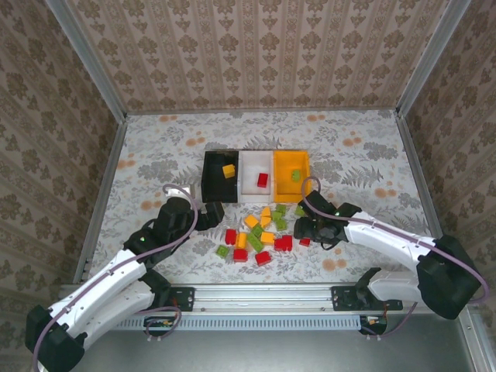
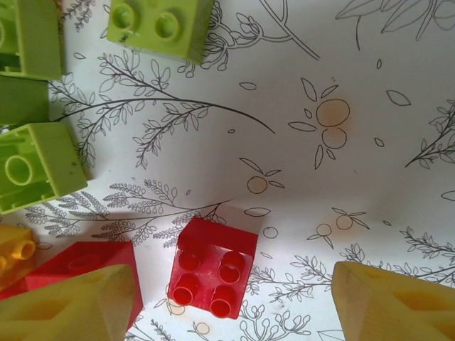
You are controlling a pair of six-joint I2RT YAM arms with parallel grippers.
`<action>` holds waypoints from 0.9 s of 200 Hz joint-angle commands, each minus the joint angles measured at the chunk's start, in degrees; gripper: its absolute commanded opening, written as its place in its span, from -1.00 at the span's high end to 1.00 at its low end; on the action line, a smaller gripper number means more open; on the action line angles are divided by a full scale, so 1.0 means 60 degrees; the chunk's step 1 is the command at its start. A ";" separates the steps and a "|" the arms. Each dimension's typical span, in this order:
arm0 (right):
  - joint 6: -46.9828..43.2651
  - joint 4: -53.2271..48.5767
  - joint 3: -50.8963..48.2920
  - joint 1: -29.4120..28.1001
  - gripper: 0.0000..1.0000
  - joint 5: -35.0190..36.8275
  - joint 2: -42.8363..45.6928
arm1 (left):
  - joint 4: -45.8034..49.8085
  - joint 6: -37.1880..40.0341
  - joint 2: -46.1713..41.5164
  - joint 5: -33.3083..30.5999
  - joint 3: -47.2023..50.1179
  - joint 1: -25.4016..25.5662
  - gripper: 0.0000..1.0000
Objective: Sort the legos into containers by color
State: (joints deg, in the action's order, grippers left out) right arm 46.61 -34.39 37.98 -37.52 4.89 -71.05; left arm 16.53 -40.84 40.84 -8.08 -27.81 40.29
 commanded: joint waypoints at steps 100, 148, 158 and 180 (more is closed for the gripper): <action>0.0148 -0.0083 0.0195 0.0027 -0.03 -0.0048 -0.1982 | 0.0064 -0.0228 -0.0127 0.0142 0.0219 -0.0167 -1.00; -0.0210 -0.0407 0.0732 0.0027 0.39 -0.0068 -0.1092 | 0.0143 -0.0224 -0.0185 0.0127 0.0175 -0.0195 -1.00; -0.0396 -0.0477 0.1079 0.0027 0.42 -0.0131 -0.0825 | 0.0177 -0.0214 -0.0212 0.0130 0.0146 -0.0199 -1.00; -0.0891 -0.0383 0.2229 0.0028 0.44 -0.0233 -0.0633 | 0.0282 -0.0168 -0.0229 0.0104 0.0066 -0.0217 -1.00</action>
State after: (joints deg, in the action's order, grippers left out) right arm 44.88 -36.58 43.59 -37.28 4.71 -77.28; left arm 16.97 -41.04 40.40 -7.64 -26.98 39.59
